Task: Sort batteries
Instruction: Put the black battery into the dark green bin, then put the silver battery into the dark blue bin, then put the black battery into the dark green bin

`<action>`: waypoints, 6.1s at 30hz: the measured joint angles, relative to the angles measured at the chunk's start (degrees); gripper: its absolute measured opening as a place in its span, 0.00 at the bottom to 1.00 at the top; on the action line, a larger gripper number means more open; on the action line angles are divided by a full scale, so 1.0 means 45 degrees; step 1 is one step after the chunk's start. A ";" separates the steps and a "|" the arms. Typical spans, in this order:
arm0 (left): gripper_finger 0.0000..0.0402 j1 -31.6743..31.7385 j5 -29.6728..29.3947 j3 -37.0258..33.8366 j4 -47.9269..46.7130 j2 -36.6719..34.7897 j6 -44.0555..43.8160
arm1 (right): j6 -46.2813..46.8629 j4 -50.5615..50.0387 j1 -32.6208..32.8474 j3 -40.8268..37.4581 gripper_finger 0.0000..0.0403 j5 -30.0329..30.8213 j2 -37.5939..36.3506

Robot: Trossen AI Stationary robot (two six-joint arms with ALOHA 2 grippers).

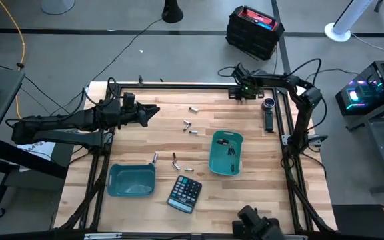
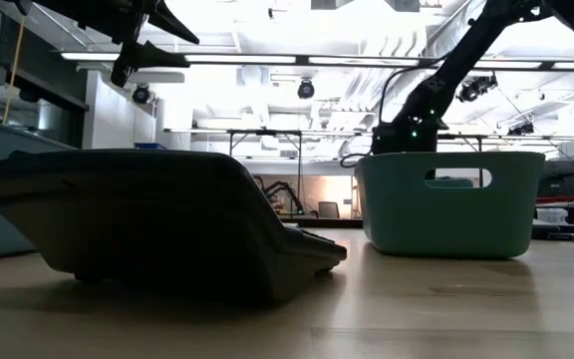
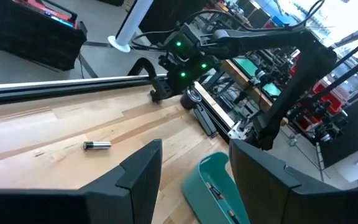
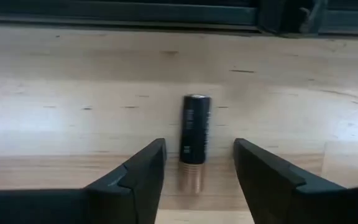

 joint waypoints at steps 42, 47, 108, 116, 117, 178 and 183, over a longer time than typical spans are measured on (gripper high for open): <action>0.45 0.0182 0.5195 0.3102 -0.1662 0.7559 0.6492 | 0.1259 -0.3478 1.1051 -0.0078 0.27 -0.1831 -0.6248; 0.45 0.0387 0.4338 0.4496 -0.3225 0.8694 0.8401 | 0.1121 -0.3410 1.0776 -0.0073 0.41 -0.1804 -0.6475; 0.18 -0.7909 0.5675 0.3123 -0.9584 0.5534 -0.5706 | -0.1377 -0.0952 0.8874 -0.0063 0.45 -0.3061 -0.6685; 0.43 -0.6208 0.4382 0.3439 -1.0731 0.5602 -0.4008 | -0.1562 -0.0963 0.8880 -0.0063 0.45 -0.3091 -0.6680; 0.45 -0.5750 0.4182 0.3439 -1.0758 0.5598 -0.3770 | -0.1562 -0.0954 0.8880 -0.0063 0.45 -0.3091 -0.6680; 0.26 -0.9372 0.5118 0.3109 -1.0333 0.5515 -0.7525 | -0.1876 -0.0396 0.8811 -0.0063 0.45 -0.2984 -0.6680; 0.47 -0.8278 0.4997 0.3523 -1.0432 0.5808 -0.5818 | -0.1602 -0.0355 0.8808 -0.0063 0.45 -0.3030 -0.6680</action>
